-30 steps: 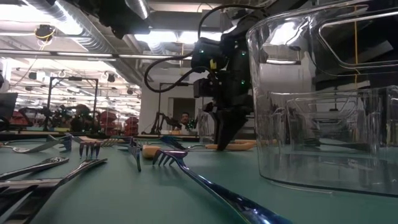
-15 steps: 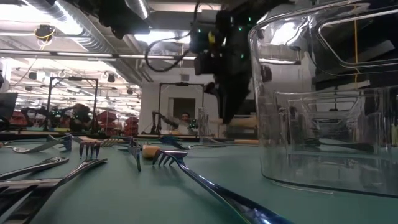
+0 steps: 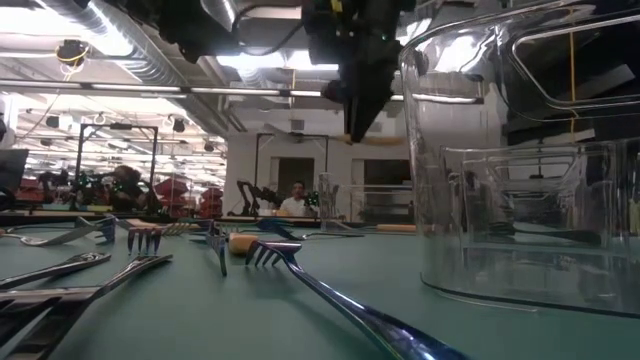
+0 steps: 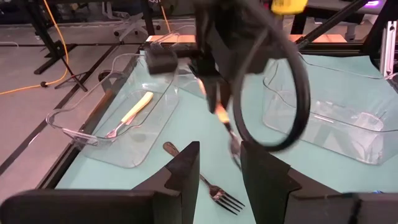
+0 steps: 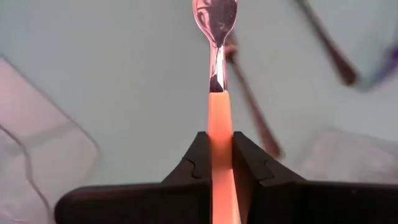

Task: Sort silverware by color (type)
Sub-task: Put the orange fork into the top transparent bin

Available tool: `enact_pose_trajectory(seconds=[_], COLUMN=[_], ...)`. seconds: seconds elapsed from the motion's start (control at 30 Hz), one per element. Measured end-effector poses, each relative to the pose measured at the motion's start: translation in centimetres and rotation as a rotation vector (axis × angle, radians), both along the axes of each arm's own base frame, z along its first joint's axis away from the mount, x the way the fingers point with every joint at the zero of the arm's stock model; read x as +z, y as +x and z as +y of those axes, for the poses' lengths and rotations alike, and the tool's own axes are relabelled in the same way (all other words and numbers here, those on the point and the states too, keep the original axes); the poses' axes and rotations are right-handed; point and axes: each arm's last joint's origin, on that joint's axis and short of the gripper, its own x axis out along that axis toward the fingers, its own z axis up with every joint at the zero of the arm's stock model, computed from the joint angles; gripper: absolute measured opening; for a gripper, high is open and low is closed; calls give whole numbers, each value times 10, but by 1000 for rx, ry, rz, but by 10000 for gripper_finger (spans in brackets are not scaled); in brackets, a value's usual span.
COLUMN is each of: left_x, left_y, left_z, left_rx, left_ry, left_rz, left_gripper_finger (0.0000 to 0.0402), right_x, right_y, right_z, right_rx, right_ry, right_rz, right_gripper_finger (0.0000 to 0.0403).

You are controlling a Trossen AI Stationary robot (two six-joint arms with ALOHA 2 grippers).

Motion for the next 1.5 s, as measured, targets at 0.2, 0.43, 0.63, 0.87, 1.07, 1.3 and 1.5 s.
enact_pose_trajectory(seconds=[0.2,0.43,0.63,0.87,1.07,1.3,1.5], left_x=[0,0,0,0,0,0,0], left_y=[0,0,0,0,0,0,0], left_z=[0,0,0,0,0,0,0], left_rx=[0,0,0,0,0,0,-1], left_ry=[0,0,0,0,0,0,0], left_rz=[0,0,0,0,0,0,0], left_gripper_finger=[110,110,110,110,110,110,110], right_x=[25,36,37,29,3,-38,-62], right_y=[-6,-19,-38,-65,-82,-85,-86], right_z=[-20,-62,-107,-156,-180,-189,-188], right_rx=[-59,-184,-351,-571,-720,-746,-738], right_ry=[-46,-87,-75,-49,-15,-16,21], right_rz=[-11,-16,-10,12,60,50,33], right_gripper_finger=[16,16,16,17,17,17,17])
